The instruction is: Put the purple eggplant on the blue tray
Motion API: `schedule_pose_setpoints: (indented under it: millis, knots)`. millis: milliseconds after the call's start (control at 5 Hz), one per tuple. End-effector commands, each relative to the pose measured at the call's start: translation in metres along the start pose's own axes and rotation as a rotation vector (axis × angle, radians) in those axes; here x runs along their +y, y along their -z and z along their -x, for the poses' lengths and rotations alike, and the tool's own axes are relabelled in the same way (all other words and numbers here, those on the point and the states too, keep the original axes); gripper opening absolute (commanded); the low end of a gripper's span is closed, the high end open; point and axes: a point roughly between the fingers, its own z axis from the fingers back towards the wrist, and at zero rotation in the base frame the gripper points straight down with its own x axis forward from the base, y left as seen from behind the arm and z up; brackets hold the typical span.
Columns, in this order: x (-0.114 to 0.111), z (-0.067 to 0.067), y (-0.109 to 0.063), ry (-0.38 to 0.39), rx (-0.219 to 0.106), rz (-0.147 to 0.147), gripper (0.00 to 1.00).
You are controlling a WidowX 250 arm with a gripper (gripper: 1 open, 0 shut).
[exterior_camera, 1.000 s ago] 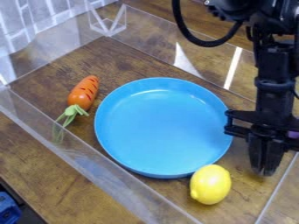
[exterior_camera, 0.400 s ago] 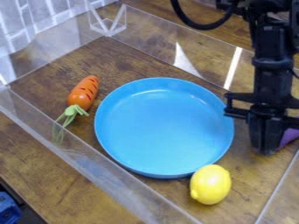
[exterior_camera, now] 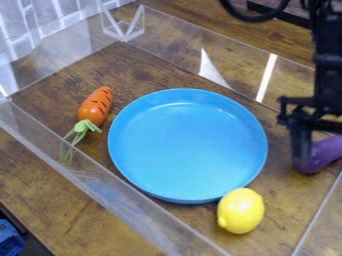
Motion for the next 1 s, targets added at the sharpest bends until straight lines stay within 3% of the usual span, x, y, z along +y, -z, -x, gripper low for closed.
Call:
schedule_pose_setpoints:
  millis: [0, 200, 600, 800]
  knots:
    - [-0.002, -0.005, -0.053, -0.013, -0.116, 0.018, 1.00]
    - [0.001, -0.012, -0.060, -0.035, -0.128, 0.023, 1.00]
    - [-0.003, -0.022, -0.038, -0.137, -0.163, 0.034, 1.00]
    - [0.006, -0.020, -0.020, -0.150, -0.165, 0.032, 1.00]
